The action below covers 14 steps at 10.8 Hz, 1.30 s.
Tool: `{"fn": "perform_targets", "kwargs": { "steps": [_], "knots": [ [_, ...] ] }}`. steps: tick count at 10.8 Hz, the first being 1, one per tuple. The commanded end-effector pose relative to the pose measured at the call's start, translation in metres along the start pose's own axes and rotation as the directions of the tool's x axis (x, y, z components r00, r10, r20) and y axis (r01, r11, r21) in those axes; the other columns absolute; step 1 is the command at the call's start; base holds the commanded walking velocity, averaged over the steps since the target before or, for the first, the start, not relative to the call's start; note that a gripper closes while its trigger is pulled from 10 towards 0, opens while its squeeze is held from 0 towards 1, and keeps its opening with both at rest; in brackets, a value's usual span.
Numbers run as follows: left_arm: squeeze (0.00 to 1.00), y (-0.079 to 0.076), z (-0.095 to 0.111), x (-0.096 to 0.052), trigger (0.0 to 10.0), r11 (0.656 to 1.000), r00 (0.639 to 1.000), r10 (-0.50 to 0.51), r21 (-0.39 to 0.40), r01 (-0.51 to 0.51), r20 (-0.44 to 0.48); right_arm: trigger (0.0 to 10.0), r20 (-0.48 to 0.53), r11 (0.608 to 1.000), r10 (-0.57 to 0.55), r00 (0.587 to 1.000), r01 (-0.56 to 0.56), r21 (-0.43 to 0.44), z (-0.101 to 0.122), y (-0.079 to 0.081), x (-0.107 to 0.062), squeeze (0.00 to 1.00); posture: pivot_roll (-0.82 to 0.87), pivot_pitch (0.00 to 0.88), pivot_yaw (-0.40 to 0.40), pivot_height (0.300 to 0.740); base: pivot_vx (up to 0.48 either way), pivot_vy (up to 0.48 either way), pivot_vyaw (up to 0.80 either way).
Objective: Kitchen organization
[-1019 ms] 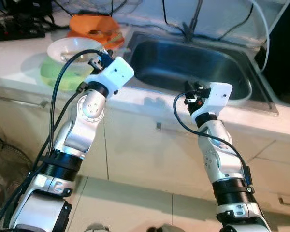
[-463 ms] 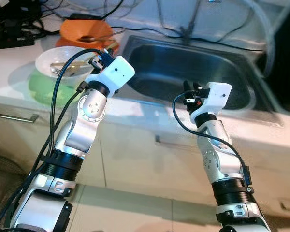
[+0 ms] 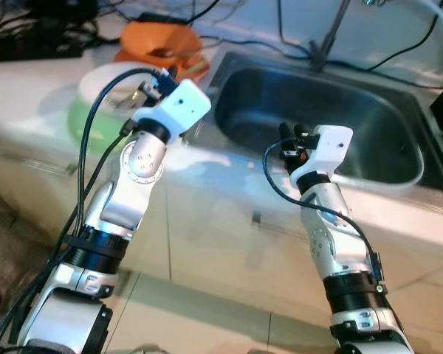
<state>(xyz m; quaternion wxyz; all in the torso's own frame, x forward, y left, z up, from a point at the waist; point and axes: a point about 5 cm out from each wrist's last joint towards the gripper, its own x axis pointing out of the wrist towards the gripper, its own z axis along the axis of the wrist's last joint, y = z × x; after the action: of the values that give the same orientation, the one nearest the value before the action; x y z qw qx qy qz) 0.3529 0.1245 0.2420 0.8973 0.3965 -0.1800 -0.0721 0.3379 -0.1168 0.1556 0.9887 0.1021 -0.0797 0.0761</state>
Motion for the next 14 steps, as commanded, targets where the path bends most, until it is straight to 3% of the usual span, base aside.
{"fn": "perform_targets", "kwargs": {
  "steps": [1,14],
  "knots": [
    [0.0,0.002,0.0129,0.0017,10.0,1.0,0.998,0.009,-0.002,-0.009,0.058,10.0,0.002,1.0,-0.013,1.0,0.013,0.0,0.0003,-0.0047,-0.001,0.0,-0.02,0.02,-0.116,0.719,0.281,0.0,0.0],
    [0.0,-0.0016,0.0158,0.0009,10.0,1.0,0.997,-0.004,-0.005,0.005,0.071,10.0,-0.007,1.0,-0.006,1.0,0.006,0.006,-0.0021,-0.0021,-0.0011,0.0,-0.02,0.036,-0.119,0.719,0.318,0.0,0.0]
  ]
}}
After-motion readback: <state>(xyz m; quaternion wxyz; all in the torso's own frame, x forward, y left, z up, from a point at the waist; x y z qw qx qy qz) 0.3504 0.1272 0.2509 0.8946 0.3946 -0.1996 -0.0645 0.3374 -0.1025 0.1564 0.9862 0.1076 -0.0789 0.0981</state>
